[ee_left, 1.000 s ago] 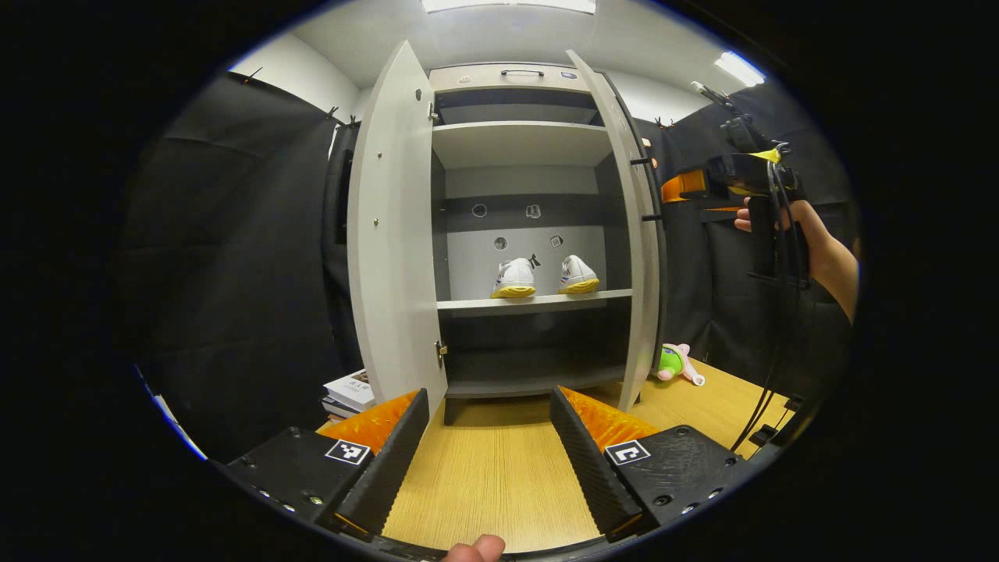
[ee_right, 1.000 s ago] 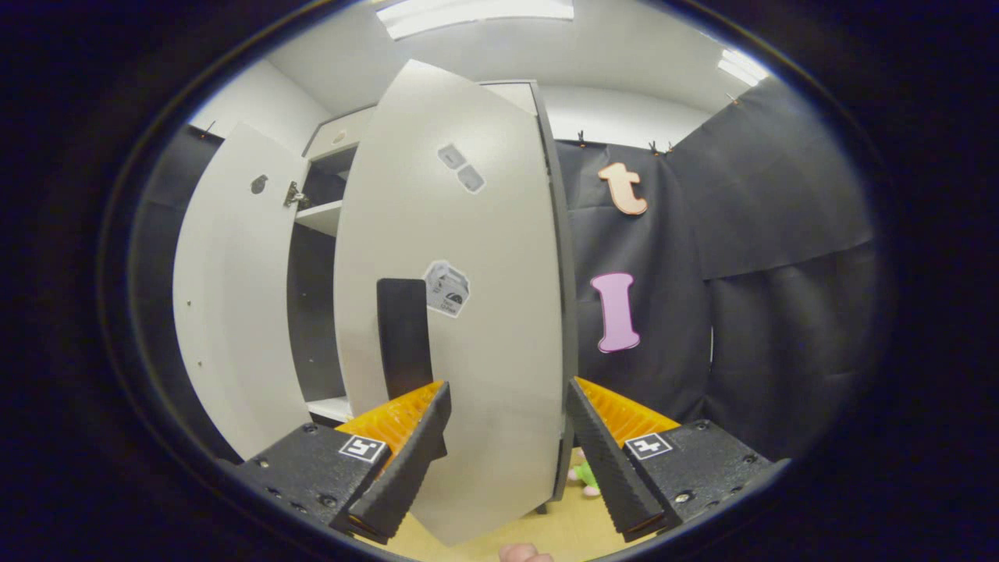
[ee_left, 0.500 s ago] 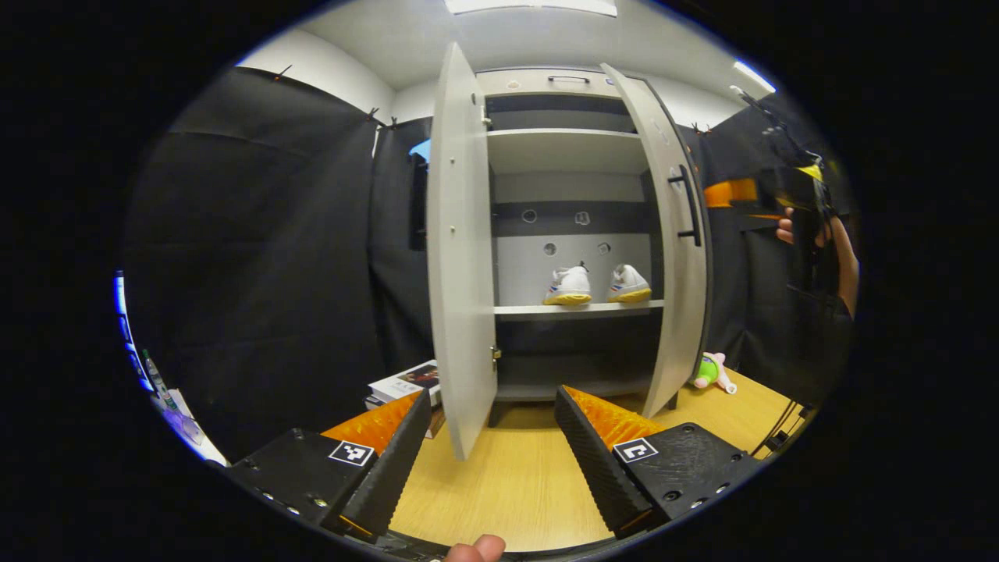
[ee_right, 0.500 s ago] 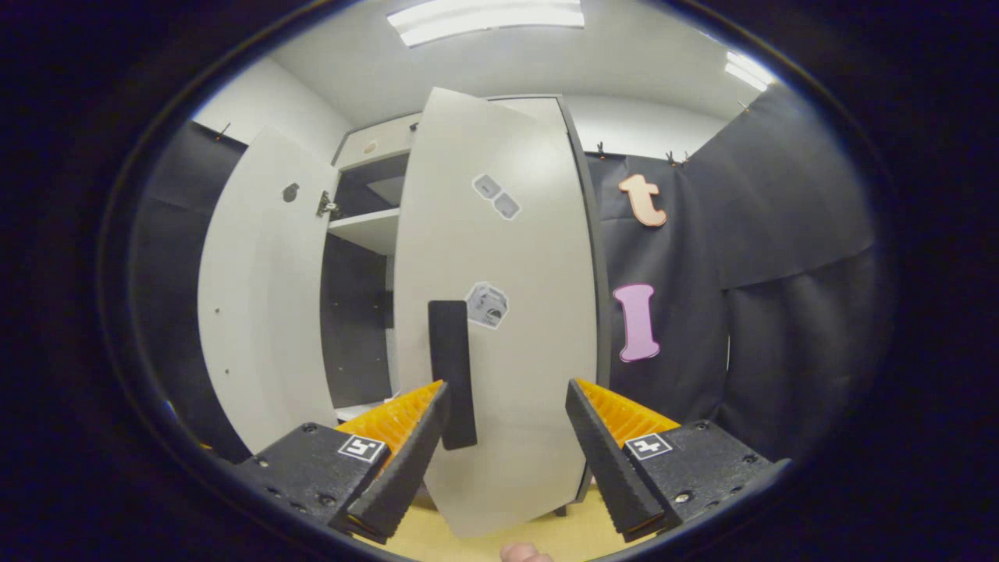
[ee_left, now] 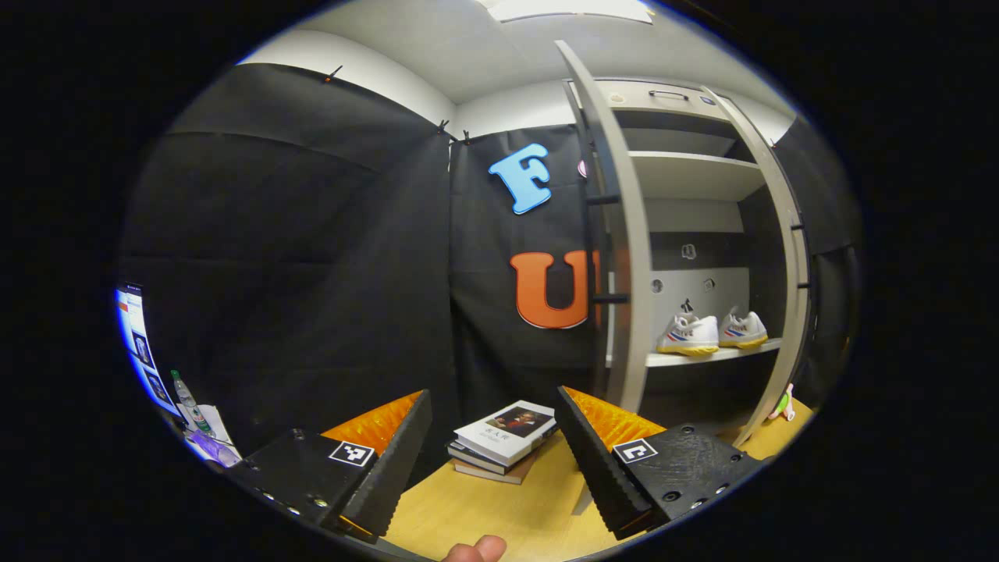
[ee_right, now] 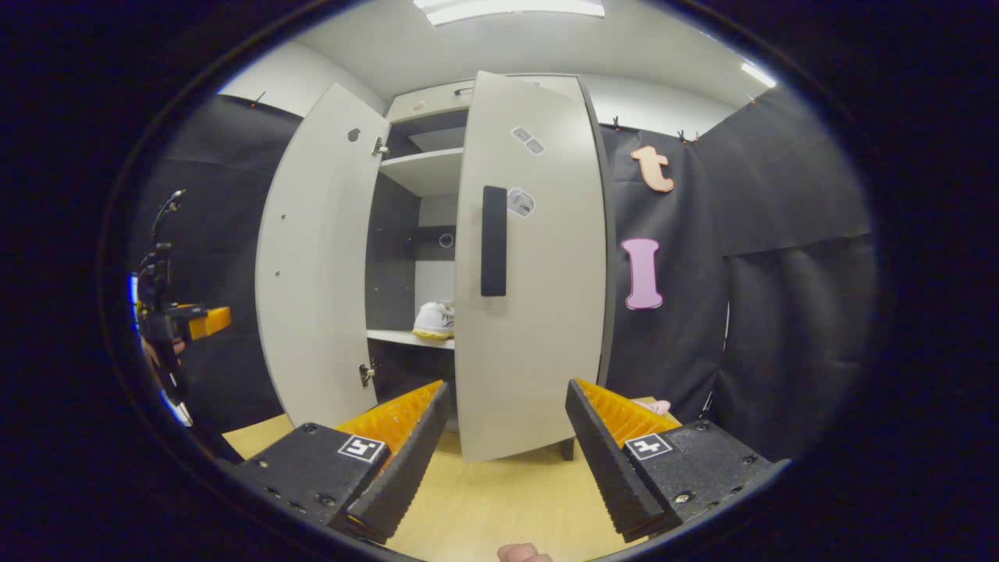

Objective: Grab one shoe with the right hand and put it into the shoe cabinet, grab the other shoe with the left hand and put it into the shoe cabinet; then close the right door with the right hand and the left door with the left hand.

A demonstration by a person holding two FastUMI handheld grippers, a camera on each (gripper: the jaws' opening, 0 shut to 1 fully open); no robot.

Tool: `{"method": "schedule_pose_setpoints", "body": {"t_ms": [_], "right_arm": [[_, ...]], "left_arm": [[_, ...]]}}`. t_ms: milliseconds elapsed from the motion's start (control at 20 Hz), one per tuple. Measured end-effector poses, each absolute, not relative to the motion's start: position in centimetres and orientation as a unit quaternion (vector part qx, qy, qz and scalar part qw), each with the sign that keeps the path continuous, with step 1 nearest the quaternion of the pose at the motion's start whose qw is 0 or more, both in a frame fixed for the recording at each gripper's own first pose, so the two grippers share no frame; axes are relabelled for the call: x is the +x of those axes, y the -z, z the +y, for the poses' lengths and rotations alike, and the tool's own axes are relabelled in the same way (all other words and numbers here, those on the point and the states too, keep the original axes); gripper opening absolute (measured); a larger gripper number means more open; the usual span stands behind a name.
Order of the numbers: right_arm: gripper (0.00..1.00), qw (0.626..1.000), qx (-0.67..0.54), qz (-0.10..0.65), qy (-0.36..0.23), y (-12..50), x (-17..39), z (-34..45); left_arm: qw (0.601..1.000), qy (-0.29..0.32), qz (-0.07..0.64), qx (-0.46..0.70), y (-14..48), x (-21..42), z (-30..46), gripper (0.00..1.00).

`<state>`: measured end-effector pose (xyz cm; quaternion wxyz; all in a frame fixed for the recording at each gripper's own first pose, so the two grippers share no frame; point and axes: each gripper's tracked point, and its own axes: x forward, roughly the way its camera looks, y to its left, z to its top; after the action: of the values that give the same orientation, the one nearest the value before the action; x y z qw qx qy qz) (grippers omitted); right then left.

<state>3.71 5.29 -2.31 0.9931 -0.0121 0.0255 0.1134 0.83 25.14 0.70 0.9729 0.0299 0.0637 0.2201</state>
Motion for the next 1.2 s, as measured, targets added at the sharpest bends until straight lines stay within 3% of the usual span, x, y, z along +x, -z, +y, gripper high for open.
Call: {"method": "schedule_pose_setpoints", "body": {"t_ms": [200,500,550,600,1200], "right_arm": [[0.97,0.991,0.01,0.054,-0.122,4.0,2.6,5.7],[0.97,0.994,0.018,0.057,-0.09,4.3,2.6,3.4],[0.97,0.995,0.022,0.057,-0.085,4.3,2.5,2.9],[0.97,0.995,0.028,0.06,-0.081,4.3,2.6,2.5],[0.97,0.996,0.032,0.054,-0.062,3.9,2.9,0.9]], "left_arm": [[0.975,-0.217,0.042,0.029,-4.6,6.2,28.1,0.94],[0.981,-0.189,0.03,0.016,-7.4,10.4,27.5,0.94],[0.983,-0.183,0.025,0.018,-7.7,10.6,27.0,0.83],[0.982,-0.185,0.023,0.024,-7.9,10.5,26.7,0.95],[0.989,-0.147,0.02,0.016,-7.8,10.7,20.3,0.93]]}}
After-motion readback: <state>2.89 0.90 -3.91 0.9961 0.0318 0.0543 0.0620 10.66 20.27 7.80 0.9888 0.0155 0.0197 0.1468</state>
